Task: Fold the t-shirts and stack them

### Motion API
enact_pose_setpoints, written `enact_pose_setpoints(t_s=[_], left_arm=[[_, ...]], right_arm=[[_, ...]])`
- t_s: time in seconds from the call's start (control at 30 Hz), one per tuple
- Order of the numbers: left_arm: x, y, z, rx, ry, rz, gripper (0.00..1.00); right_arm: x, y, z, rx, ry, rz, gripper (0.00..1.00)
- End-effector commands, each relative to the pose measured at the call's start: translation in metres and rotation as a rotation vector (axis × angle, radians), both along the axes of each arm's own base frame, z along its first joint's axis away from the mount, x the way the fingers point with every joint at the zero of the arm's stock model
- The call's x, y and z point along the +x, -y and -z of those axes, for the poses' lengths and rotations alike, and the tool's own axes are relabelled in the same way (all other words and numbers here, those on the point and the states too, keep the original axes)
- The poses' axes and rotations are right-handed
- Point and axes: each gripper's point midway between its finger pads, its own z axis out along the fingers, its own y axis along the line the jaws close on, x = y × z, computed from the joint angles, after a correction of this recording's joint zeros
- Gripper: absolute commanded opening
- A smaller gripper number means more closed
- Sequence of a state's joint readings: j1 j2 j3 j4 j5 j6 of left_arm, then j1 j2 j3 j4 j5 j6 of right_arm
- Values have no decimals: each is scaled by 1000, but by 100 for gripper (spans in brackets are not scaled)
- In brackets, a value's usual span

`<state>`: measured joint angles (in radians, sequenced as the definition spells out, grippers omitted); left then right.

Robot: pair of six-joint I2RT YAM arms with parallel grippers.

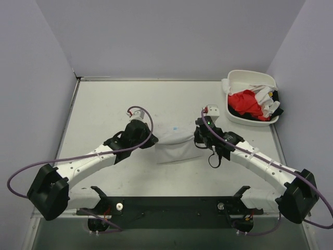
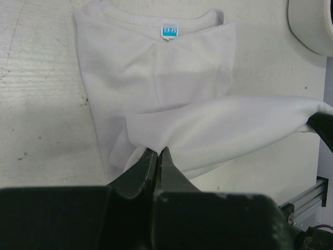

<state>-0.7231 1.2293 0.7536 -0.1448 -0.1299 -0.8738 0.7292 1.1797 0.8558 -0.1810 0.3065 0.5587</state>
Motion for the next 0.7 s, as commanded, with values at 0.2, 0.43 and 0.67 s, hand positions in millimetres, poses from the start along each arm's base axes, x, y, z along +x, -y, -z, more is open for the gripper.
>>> enact_pose_setpoints(t_s=[0.2, 0.43, 0.67], left_arm=[[68, 37, -2, -73, 77, 25, 0], [100, 32, 2, -69, 72, -25, 0], [107, 19, 17, -59, 45, -61, 0]], right_arm=[[53, -6, 30, 49, -59, -7, 0], [90, -10, 49, 84, -79, -1, 0], [114, -9, 52, 100, -96, 12, 0]])
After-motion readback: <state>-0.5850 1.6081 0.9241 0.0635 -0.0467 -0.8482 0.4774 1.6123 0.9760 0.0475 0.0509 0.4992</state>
